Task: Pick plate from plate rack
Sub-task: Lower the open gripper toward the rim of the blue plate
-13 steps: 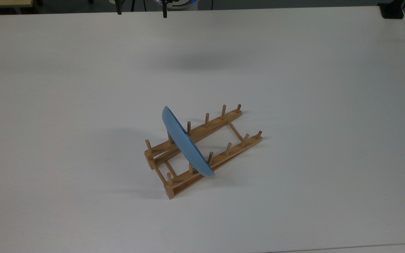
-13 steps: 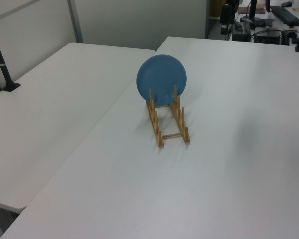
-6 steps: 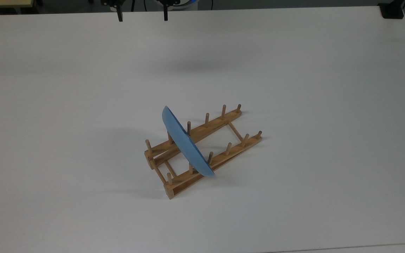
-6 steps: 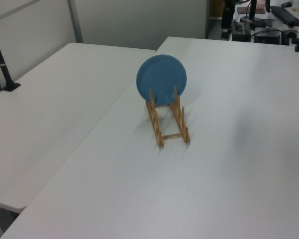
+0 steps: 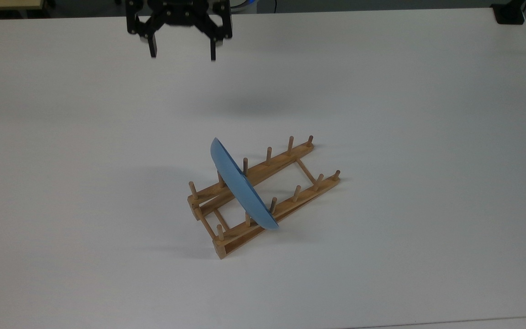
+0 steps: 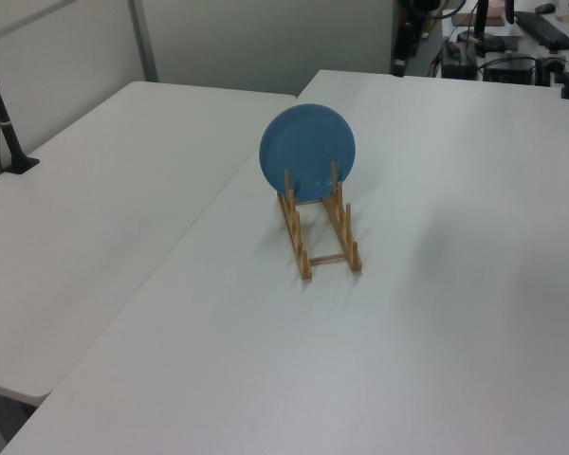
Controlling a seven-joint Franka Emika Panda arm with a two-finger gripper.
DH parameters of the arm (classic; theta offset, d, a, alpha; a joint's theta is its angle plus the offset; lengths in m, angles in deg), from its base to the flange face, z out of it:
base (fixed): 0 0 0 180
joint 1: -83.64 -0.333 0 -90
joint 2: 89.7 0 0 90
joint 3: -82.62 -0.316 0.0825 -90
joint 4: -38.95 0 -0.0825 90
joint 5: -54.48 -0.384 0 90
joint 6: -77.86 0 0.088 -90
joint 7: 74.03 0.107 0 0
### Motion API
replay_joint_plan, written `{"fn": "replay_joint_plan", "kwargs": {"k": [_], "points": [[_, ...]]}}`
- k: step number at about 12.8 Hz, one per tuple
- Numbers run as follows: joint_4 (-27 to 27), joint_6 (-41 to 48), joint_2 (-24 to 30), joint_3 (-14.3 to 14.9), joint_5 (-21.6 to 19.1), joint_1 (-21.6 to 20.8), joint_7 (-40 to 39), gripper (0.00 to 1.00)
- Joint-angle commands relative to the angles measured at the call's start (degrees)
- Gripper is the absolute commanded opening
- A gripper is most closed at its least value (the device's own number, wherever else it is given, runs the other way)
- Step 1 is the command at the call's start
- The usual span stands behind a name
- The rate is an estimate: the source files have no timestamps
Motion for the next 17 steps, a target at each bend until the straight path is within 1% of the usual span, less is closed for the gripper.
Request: {"fn": "replay_joint_plan", "kwargs": {"k": [1, 3, 6, 7, 9, 10, 12, 13, 14, 15, 17], "points": [[0.95, -9.50, -3.54, 0.25, 0.77, -0.74, 6.78, 1.00], [1.31, -14.95, -6.18, 0.25, 1.73, -2.31, 8.11, 1.00], [1.31, -22.17, -8.82, 0.25, 5.07, -3.20, 14.42, 1.00], [1.31, -23.58, -9.70, 0.16, 7.43, -3.81, 17.58, 1.00], [1.31, -24.21, -11.19, 0.16, 9.64, -4.52, 19.88, 1.00], [1.31, -24.82, -12.33, 0.07, 10.35, -4.69, 20.94, 0.98], [1.40, -25.87, -13.48, -0.80, 11.84, -4.69, 21.21, 0.89], [1.40, -26.14, -13.92, -0.81, 12.11, -4.69, 21.47, 0.83], [1.83, -26.23, -14.27, -0.81, 12.29, -4.78, 22.00, 0.80], [2.18, -26.23, -14.36, -0.81, 12.38, -4.78, 22.61, 0.73], [2.27, -26.14, -14.28, -0.98, 12.29, -4.78, 22.88, 0.70]]}}
